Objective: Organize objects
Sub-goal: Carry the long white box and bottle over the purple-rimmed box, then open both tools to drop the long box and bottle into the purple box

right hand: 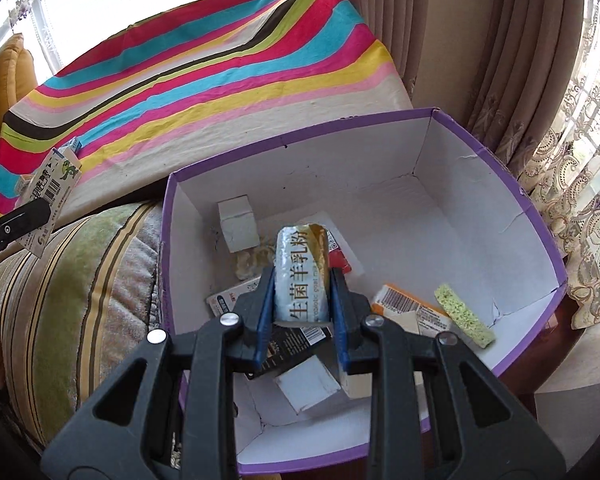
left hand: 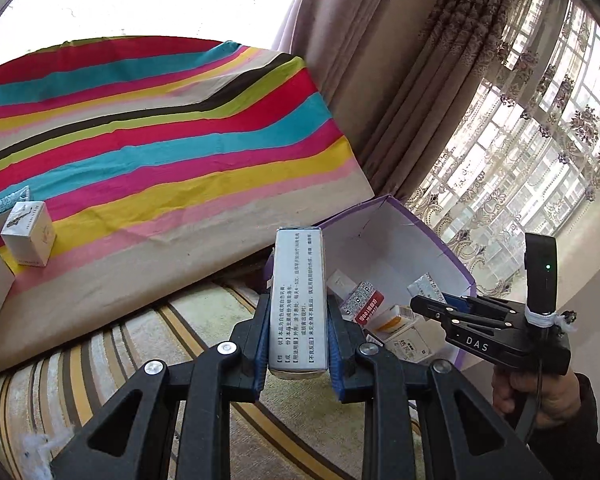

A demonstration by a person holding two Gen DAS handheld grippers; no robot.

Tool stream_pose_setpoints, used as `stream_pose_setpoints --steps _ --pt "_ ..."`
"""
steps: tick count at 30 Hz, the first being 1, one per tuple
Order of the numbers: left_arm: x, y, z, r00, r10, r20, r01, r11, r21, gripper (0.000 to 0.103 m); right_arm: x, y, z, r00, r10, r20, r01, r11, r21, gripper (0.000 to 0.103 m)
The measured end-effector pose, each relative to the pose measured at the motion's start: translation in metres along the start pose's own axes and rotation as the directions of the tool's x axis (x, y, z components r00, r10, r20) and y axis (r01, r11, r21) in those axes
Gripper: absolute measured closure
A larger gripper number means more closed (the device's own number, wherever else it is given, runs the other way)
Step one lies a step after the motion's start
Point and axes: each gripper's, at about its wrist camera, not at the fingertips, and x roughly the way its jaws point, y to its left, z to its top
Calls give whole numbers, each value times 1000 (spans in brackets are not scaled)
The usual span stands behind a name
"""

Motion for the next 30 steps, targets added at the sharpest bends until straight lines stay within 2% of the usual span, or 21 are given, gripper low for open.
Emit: stream_pose_setpoints --steps 10,14,15,16,17,18,19,24,30 --pt "44 -53 10 993 -68 -95 77 992 98 77 -7 -35 -3 993 -118 18 116 991 70 73" --pt "53 -67 11 985 -119 -124 135 982 130 76 -9 -44 -3 989 -149 23 147 985 87 72" --pt "55 -70 10 983 -129 -133 147 980 136 75 -9 -45 -3 987 -158 24 155 984 92 69" --pt "57 -72 10 981 -133 -142 153 978 140 70 -10 -47 -3 986 -163 25 160 982 98 66" --pt "58 -73 9 980 -132 -150 153 978 144 61 -10 -49 -3 986 -166 27 162 981 104 59" --pt "59 -74 8 980 -128 -153 151 978 147 58 -11 -50 -3 985 -167 29 163 981 109 52" --pt "58 -74 7 980 -126 -152 148 978 146 55 -13 -50 -3 985 -166 34 162 980 113 50" --pt "52 -65 8 983 -127 -131 142 984 111 53 -14 -48 -1 987 -153 38 149 983 109 41" --pt "44 -53 8 988 -120 -100 128 989 80 53 -13 -43 -1 988 -147 38 143 985 99 40"
